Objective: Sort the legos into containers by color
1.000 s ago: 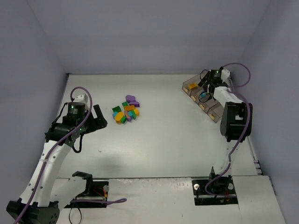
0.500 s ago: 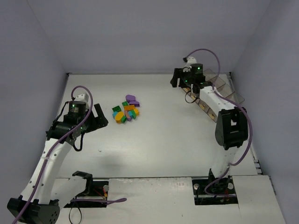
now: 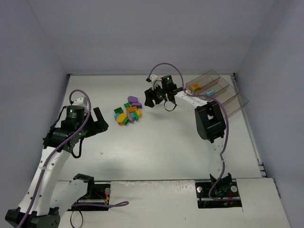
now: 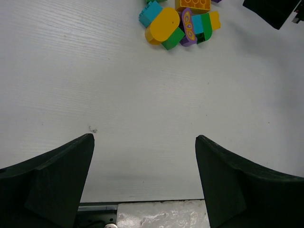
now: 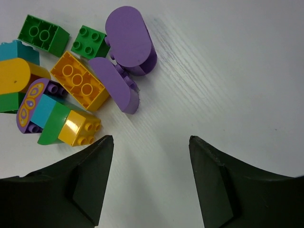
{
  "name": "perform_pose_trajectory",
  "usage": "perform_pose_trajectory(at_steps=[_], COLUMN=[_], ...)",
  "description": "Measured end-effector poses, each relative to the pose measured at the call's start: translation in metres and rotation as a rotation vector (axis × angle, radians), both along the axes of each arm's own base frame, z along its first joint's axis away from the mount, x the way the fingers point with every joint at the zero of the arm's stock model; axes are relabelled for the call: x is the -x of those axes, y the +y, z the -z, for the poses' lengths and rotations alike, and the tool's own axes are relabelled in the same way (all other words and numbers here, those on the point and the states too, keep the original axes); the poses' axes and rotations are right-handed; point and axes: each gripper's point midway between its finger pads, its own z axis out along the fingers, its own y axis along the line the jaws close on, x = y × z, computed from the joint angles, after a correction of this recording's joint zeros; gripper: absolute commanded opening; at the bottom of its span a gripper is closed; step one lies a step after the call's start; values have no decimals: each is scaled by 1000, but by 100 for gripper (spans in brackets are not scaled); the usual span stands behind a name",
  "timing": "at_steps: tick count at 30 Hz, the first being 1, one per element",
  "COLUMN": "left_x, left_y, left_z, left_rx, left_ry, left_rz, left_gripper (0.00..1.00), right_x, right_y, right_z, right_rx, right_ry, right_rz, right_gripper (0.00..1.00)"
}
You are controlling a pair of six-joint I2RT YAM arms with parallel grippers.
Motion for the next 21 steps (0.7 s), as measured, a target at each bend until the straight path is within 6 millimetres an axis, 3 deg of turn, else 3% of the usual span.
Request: perform_pose_trajectory(at_steps=[2, 4, 12, 21], left_x=[3, 6, 12, 15], left_y=[1, 2, 5, 6], left_z=[-1, -1, 0, 3], left_rx=[0, -1, -10, -17], left_ry=[-1, -1, 8, 25], left_rz=[0, -1, -8, -12], left_gripper=[81, 81, 81, 81], right_x=[2, 3, 2, -4], right_y=[7, 12, 38, 54], right_z=[12, 21, 34, 49], right_rx=[18, 31, 60, 77], right_ry=[1, 0, -59, -99], right_rz=[-30, -53, -140, -197], right_gripper=[49, 47, 56, 55])
